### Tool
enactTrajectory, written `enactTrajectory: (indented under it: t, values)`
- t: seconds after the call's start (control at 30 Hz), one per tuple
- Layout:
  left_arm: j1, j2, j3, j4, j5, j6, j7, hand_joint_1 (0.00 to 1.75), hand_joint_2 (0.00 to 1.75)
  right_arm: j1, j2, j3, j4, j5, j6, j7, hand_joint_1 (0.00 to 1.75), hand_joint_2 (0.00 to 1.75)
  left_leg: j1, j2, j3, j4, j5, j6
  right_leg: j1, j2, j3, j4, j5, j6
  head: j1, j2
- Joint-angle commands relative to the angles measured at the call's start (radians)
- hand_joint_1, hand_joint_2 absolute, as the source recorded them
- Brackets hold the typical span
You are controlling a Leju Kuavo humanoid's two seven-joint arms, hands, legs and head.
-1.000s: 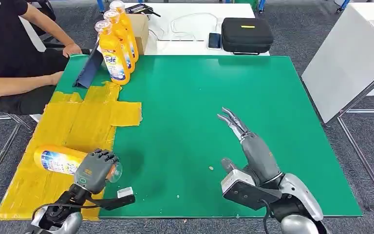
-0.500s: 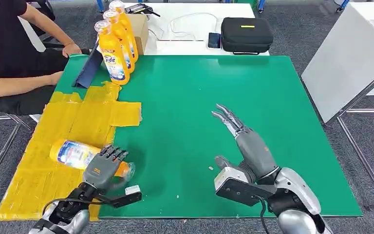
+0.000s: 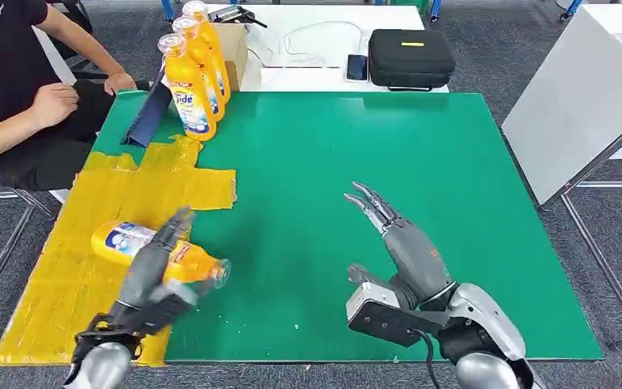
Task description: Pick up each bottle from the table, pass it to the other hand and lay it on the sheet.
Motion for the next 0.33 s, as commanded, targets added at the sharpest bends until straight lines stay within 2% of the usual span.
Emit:
enactTrajectory:
  t: [0.03,0.1,0.23,0.33]
  values:
    - [0.005,-0.116,0.186,-0.332,0.616,-0.259,0.007,0.0,0.0,0.095,0.121,-0.022,-0.051,-0.032,-0.279,-0.133,0.0,0.0,0.002,0.001,-0.001,0.002,-0.001,-0.001,0.002,0.0,0.0,0.001,-0.001,-0.001,0.0,0.0]
    - [0.009,-0.113,0.171,-0.343,0.616,-0.258,0.007,0.0,0.0,0.108,0.128,-0.027,-0.059,-0.044,-0.304,-0.15,0.0,0.0,0.001,0.001,0.002,0.001,-0.002,-0.002,0.001,0.0,0.002,0.001,-0.002,-0.001,0.0,0.0]
    - [0.039,-0.063,0.072,-0.398,0.622,-0.31,0.01,0.0,0.0,0.159,0.15,-0.04,-0.048,-0.07,-0.386,-0.216,0.0,0.0,0.001,0.002,0.006,0.001,-0.003,-0.002,0.002,-0.001,0.006,0.0,-0.003,0.0,0.0,0.0]
    - [0.064,-0.053,0.036,-0.414,0.603,-0.306,-0.01,0.0,0.0,0.171,0.183,-0.092,-0.077,-0.132,-0.477,-0.306,0.0,0.0,0.001,0.003,0.005,0.001,-0.003,-0.001,0.002,0.0,0.005,0.0,-0.003,0.0,0.0,0.0]
